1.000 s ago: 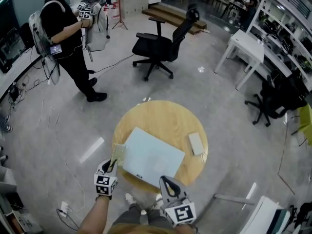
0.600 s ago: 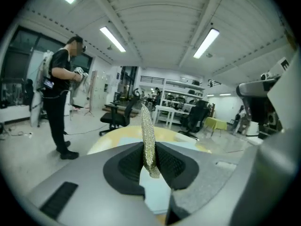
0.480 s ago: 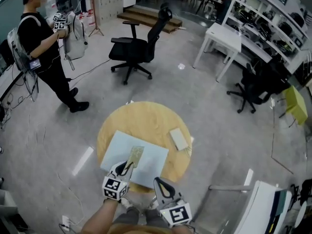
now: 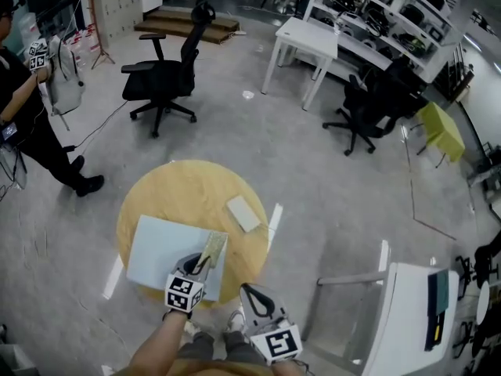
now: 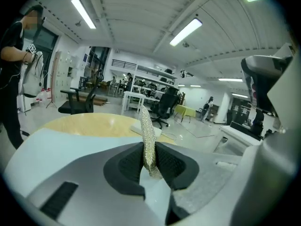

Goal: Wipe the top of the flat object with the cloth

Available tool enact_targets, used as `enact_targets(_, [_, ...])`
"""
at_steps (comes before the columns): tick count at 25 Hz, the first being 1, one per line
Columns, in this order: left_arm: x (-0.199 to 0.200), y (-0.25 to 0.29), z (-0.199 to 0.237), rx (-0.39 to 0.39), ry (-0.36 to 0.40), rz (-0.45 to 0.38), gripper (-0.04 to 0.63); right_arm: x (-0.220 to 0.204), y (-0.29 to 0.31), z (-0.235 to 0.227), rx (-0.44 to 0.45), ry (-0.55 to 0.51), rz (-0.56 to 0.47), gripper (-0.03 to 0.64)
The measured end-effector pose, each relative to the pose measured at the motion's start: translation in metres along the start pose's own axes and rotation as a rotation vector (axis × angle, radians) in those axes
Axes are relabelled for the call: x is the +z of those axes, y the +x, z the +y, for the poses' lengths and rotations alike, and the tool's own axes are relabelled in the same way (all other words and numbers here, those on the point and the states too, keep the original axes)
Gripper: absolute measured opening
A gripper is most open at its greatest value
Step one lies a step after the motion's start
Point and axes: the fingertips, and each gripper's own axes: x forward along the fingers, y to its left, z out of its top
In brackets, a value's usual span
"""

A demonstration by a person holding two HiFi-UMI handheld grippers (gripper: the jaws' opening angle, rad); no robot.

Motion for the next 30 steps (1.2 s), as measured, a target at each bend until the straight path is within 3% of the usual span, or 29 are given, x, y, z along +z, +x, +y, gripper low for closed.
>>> enact_targets(6, [-0.005, 0.005, 0.027, 0.051, 0.059, 0.04, 0.064, -0.003, 0.017, -0.004, 0.02, -0.007, 0.001, 0.002])
enact_targets(18, [-0.003, -0.016, 0.091, 0.142, 0.054, 0.059, 0.064, 0.005, 0.057, 0.004, 0.073, -0.001, 0.012, 0.002])
enact_targets(30, [0.001, -0.048, 0.154, 0.207, 0.081, 0.068, 0.064, 0.011, 0.08, 0.026, 0.069, 0.009, 0.019, 0.001])
